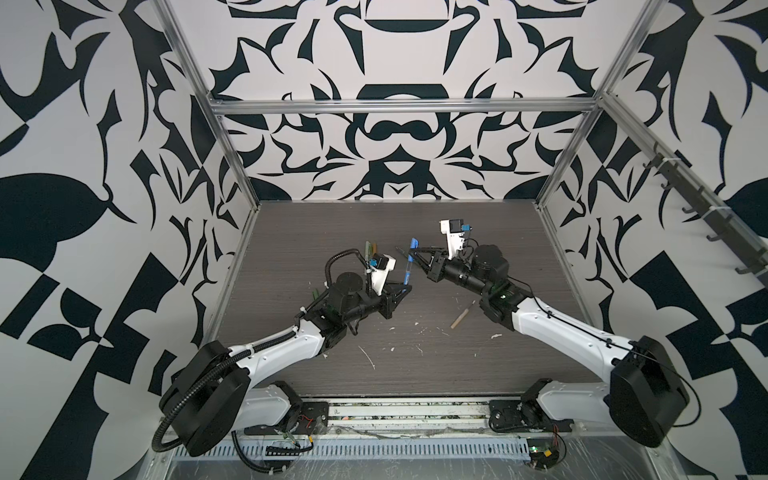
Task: Insert the pens into the pen caps
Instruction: 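Lower the blue cap toward the pen tip held upright by the left gripper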
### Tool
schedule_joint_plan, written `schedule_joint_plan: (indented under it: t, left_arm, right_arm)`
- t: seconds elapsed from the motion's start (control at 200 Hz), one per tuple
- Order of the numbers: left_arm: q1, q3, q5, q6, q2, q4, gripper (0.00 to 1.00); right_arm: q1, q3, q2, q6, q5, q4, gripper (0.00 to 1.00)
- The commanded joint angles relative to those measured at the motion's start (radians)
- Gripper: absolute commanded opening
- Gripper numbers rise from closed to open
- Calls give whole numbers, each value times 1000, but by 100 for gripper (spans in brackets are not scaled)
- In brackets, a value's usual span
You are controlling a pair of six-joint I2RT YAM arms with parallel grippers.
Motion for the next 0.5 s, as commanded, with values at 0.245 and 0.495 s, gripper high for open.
schedule_joint_plan:
  t: [0.245,0.495]
  left_arm:
    - [1,75,-24,-78,33,172,3]
    - [26,110,-62,-109,41,249,2]
  right_arm:
    - [18,-35,-46,-37,-28,-6,0]
    - [28,-45,-36,-48,-80,-6,0]
